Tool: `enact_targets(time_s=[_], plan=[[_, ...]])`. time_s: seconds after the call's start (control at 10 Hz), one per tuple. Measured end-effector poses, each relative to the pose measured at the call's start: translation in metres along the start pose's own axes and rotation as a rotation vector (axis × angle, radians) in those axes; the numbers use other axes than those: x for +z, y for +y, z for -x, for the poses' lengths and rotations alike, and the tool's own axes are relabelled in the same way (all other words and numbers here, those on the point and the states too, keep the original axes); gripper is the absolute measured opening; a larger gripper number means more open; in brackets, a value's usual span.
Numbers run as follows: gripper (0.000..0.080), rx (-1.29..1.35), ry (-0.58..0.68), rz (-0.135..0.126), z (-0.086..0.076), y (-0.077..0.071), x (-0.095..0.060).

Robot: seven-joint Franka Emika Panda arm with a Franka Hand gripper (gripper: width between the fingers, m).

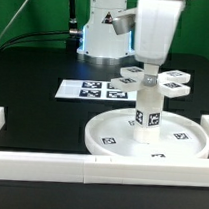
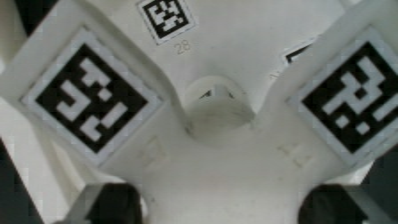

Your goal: Assemble round table

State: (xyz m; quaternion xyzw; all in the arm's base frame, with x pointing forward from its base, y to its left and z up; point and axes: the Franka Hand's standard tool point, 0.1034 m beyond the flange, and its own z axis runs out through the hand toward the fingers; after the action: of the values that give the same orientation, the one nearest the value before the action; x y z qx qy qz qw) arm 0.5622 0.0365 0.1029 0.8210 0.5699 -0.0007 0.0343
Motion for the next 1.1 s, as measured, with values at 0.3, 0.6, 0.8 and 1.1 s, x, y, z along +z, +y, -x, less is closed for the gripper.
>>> enact_targets(time_s=[0.3, 0.6, 0.8, 1.1], plan=[[0.0437, 0.354, -0.004, -0.037, -0.002, -0.005, 0.000], [0.0438, 0.662, -0.022, -0.055, -0.002, -0.007, 0.000], [0.0444, 0.700, -0.022, -0.056, -0.002, -0.007, 0.000], [0.0642, 0.704, -0.020, -0.052, -0.003, -0.010, -0.020]])
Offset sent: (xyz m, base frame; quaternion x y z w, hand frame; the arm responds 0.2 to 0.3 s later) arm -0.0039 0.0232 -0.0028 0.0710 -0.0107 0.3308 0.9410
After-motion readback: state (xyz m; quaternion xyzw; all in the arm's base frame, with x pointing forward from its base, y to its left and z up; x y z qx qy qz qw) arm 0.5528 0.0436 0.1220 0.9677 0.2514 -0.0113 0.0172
